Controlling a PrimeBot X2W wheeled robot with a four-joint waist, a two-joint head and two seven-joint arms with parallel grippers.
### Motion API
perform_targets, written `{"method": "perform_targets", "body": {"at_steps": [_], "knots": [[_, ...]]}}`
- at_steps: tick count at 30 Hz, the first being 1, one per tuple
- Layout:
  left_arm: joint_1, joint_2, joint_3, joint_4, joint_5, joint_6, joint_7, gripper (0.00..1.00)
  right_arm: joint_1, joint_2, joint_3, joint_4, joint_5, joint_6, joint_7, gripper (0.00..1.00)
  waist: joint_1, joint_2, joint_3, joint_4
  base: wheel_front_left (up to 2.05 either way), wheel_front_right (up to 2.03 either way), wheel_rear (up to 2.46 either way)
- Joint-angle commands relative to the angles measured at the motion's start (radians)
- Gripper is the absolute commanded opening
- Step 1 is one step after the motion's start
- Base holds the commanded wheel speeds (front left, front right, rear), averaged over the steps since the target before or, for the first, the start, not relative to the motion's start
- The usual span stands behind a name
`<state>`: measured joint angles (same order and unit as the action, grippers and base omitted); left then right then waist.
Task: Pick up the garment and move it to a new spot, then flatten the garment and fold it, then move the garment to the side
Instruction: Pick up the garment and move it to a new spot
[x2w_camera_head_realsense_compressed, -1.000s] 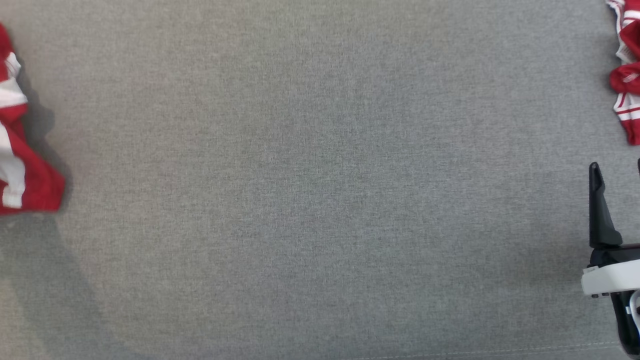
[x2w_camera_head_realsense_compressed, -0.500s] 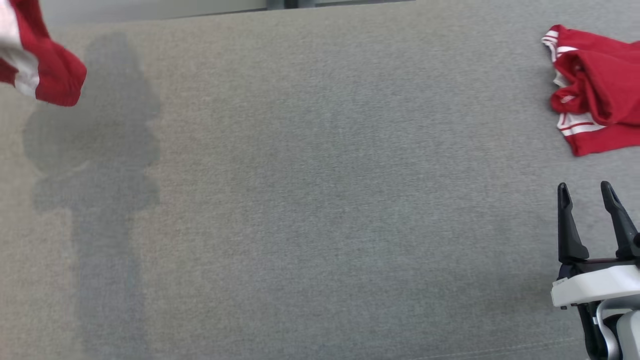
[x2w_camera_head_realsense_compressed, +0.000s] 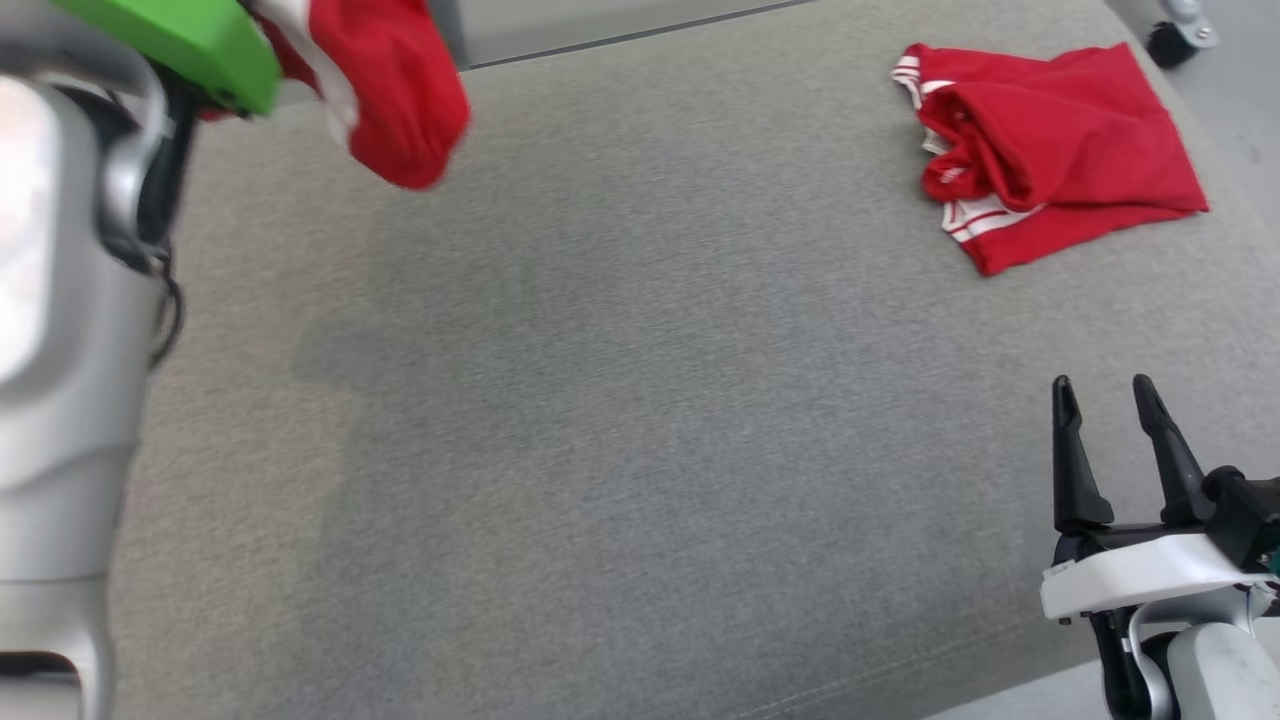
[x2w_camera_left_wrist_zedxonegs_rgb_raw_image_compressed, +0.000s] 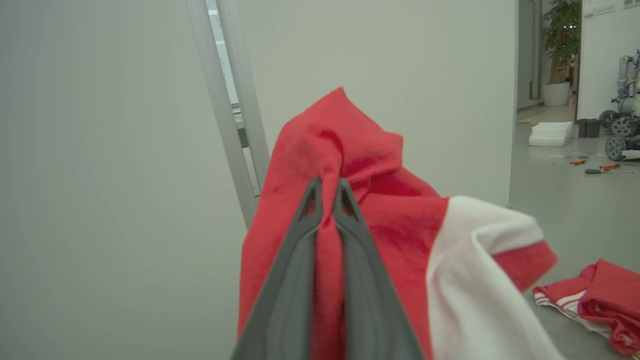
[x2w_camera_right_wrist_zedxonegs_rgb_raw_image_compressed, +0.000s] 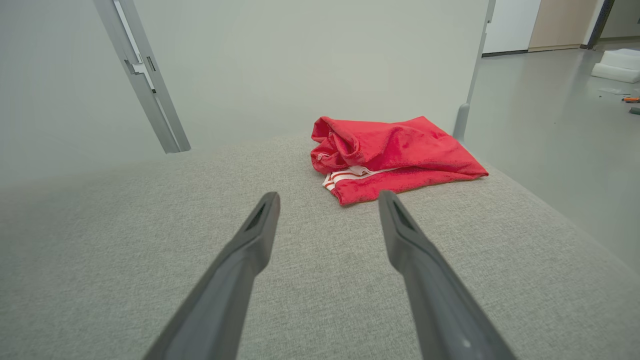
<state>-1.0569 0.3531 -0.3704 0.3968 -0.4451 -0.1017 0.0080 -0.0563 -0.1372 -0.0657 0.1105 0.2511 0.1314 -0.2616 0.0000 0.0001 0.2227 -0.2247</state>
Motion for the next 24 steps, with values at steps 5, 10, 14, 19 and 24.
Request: {"method": "perform_targets", "body": {"at_steps": [5,10,14,19,24], "knots": [[0.113,-0.073,-0.044,-0.021,-0.020,0.026,-0.021,0.00,-0.015,0.016,0.015,0.008,0.012,-0.002,-0.004,1.00,0.0000,-0.0001,0.001,-0.107,0.00,0.00,0.00],[0.226,-0.144,-0.081,0.029,-0.040,0.041,-0.056,0.00,-0.021,0.027,0.028,0.011,0.014,-0.002,-0.004,1.00,0.0000,-0.0001,0.011,-0.132,0.00,0.00,0.00],[0.304,-0.188,-0.112,0.105,-0.050,0.034,-0.096,0.00,-0.034,0.034,0.038,0.017,0.015,-0.002,-0.004,1.00,0.0000,-0.0001,0.019,-0.140,0.00,0.00,0.00],[0.375,-0.237,-0.165,0.217,-0.041,0.023,-0.147,0.00,-0.044,0.035,0.056,0.028,0.017,-0.002,-0.004,1.00,0.0000,-0.0001,0.017,-0.131,0.00,0.00,0.00],[0.393,-0.267,-0.193,0.284,-0.047,0.015,-0.210,1.00,-0.045,0.023,0.065,0.035,0.017,-0.002,-0.004,1.00,0.0000,-0.0001,-0.008,-0.102,0.00,0.00,0.00]]}}
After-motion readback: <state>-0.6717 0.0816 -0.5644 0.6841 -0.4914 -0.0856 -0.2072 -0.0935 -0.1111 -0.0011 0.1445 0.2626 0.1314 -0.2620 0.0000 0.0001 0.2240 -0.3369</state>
